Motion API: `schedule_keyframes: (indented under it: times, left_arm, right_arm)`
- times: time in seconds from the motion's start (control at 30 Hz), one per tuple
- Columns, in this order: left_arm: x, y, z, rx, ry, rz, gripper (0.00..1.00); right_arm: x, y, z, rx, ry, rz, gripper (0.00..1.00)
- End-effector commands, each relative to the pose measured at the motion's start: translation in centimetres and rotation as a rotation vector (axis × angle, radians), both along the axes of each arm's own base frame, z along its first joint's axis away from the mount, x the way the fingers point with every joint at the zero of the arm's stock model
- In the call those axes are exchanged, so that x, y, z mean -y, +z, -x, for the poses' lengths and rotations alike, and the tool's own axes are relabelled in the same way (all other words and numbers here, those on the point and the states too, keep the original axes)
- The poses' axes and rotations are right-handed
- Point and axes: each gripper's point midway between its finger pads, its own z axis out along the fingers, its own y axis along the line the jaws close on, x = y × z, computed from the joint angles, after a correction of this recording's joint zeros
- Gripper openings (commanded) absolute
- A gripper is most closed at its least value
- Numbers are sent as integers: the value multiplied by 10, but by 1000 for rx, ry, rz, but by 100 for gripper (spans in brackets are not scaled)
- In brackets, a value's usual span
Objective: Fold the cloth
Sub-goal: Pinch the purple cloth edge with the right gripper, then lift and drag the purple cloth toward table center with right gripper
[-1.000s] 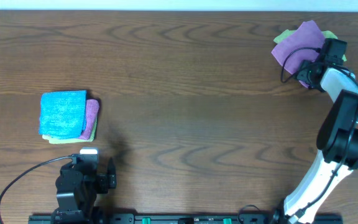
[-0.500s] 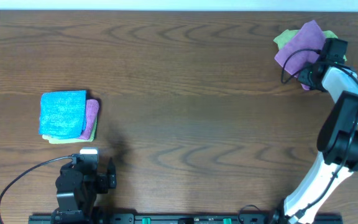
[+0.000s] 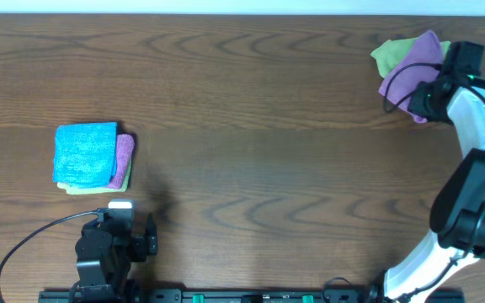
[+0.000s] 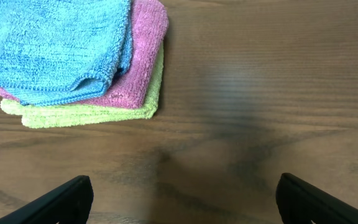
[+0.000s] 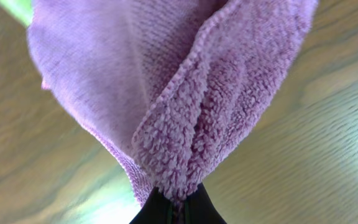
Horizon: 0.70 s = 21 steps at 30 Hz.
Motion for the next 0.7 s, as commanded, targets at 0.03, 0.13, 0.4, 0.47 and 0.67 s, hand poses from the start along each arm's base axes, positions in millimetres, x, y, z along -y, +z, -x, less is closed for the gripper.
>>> schedule_keyframes:
  times: [0.03,0.13,0.4,0.47,0.67]
  left_arm:
    - [-2,-20,7,-64,9,-6,95]
    - [-2,-20,7,-64,9,-6,95]
    - [-2,-20,7,-64,9,-6,95]
    - [-2,-20,7,-64,9,-6,95]
    - [-2,-20,7,-64,9,-6,95]
  right_arm:
    - [-33,7,2,-29,52,-15,1]
    - [-61,3,6,-70,113,-27,1]
    - [-150,-1,10,-128,317,-25,1]
    - [-170,0,14,-143,364,-24,1]
    - [-218,16,30,-147,485,-15,1]
